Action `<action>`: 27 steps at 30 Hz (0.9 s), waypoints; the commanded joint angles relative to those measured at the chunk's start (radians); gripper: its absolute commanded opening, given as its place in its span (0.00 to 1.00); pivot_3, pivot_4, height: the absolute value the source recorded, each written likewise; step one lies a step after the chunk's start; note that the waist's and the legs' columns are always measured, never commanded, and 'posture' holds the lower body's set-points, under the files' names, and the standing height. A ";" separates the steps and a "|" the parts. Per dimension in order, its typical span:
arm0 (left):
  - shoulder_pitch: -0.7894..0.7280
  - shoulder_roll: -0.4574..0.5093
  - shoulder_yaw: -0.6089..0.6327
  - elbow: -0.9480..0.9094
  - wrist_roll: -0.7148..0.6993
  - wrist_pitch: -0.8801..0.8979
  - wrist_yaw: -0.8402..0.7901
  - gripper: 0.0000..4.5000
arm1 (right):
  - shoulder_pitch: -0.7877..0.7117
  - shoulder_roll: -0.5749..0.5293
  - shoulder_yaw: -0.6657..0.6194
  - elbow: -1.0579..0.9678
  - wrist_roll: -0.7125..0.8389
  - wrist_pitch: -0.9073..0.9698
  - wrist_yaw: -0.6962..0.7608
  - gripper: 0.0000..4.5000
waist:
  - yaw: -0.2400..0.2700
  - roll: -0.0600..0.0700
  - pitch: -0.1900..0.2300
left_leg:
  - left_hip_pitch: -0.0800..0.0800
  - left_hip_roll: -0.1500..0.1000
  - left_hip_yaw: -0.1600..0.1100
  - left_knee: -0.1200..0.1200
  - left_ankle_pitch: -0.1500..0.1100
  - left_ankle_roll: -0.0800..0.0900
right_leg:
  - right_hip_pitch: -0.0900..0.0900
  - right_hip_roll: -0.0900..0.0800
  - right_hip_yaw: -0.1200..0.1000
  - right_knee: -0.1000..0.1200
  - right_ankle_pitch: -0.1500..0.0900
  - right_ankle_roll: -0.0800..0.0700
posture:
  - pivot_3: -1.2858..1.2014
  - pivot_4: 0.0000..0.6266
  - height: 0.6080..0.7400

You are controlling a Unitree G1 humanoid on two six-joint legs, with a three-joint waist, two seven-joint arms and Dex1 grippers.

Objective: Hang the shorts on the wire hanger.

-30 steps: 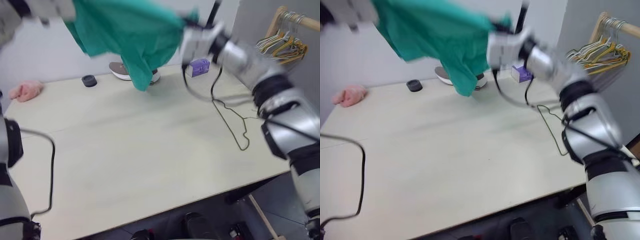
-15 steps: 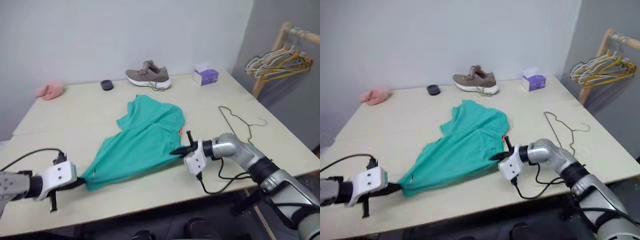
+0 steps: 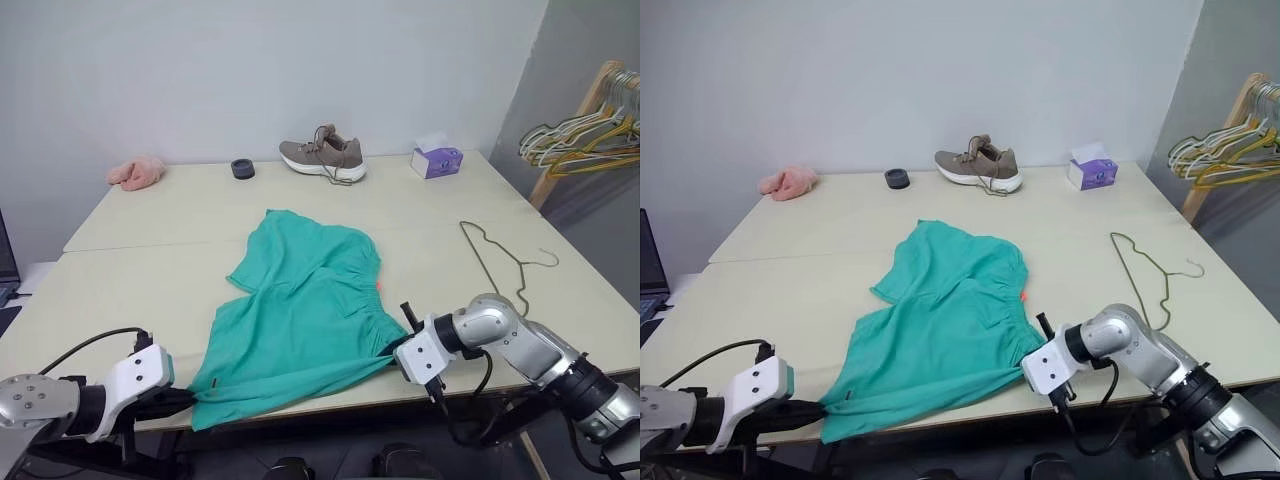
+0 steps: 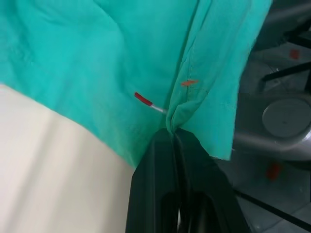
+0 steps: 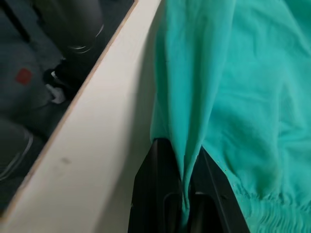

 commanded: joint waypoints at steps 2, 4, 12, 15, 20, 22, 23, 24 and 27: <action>-0.020 -0.006 0.013 -0.030 0.008 0.031 -0.012 0.00 | 0.020 -0.051 -0.057 -0.097 0.040 0.080 0.070 0.01 | -0.001 0.000 0.000 | -0.001 0.000 0.000 0.000 0.000 0.000 | 0.000 0.000 0.000 0.000 0.000 0.000 | 0.48 0.00 1.00; -0.009 -0.010 0.016 -0.055 -0.005 0.047 -0.029 0.00 | 0.029 -0.055 -0.066 -0.121 0.055 0.110 0.081 0.01 | -0.002 0.000 0.000 | -0.001 0.000 0.000 0.000 -0.001 -0.001 | 0.000 0.000 0.000 0.000 0.000 0.000 | 0.48 0.00 1.00; 0.085 -0.027 0.069 -0.180 -0.076 0.190 -0.079 0.15 | 0.035 -0.019 -0.083 -0.121 0.082 0.152 0.097 0.15 | -0.004 0.000 0.001 | -0.001 0.002 0.002 -0.001 -0.001 -0.001 | 0.000 0.000 0.000 0.000 -0.001 -0.001 | 0.48 0.00 1.00; 0.127 -0.040 0.117 -0.248 -0.132 0.248 -0.102 0.36 | 0.042 -0.038 -0.091 -0.127 0.109 0.140 0.138 0.39 | -0.003 0.000 0.001 | -0.001 0.002 0.002 0.000 -0.001 -0.001 | -0.001 0.000 0.000 -0.001 -0.003 -0.005 | 0.48 0.00 1.00; 0.057 -0.093 0.184 -0.259 -0.204 0.308 -0.058 0.71 | 0.051 -0.053 -0.130 -0.166 0.213 0.204 0.200 0.79 | 0.000 0.001 0.004 | -0.001 0.002 0.001 0.000 -0.001 -0.002 | 0.000 0.000 -0.001 -0.001 -0.003 -0.005 | 0.48 0.00 1.00; 0.015 -0.116 0.206 -0.241 -0.231 0.319 -0.050 0.85 | 0.056 -0.050 -0.159 -0.177 0.264 0.254 0.205 0.95 | 0.001 0.001 0.005 | -0.001 0.002 0.001 0.000 -0.001 -0.002 | 0.000 0.000 -0.001 -0.001 -0.003 -0.005 | 0.48 0.00 1.00; 0.004 -0.124 0.219 -0.240 -0.249 0.329 -0.054 0.92 | 0.058 -0.051 -0.177 -0.184 0.292 0.280 0.206 1.00 | 0.000 0.001 0.005 | -0.001 0.002 0.001 0.000 -0.001 -0.002 | 0.000 0.000 -0.002 -0.001 -0.003 -0.005 | 0.48 0.00 1.00; -0.005 -0.130 0.234 -0.243 -0.269 0.342 -0.058 0.99 | 0.060 -0.053 -0.203 -0.198 0.339 0.334 0.205 1.00 | 0.000 0.000 0.005 | -0.001 0.003 0.001 0.000 -0.001 -0.002 | 0.000 0.000 -0.002 -0.001 -0.003 -0.006 | 0.48 0.00 1.00; -0.028 -0.136 0.260 -0.246 -0.308 0.372 -0.060 1.00 | 0.065 -0.062 -0.275 -0.227 0.445 0.464 0.199 1.00 | -0.002 0.000 0.005 | -0.001 0.002 0.002 0.000 -0.002 -0.002 | 0.000 0.000 0.000 -0.001 -0.003 -0.005 | 0.48 0.00 1.00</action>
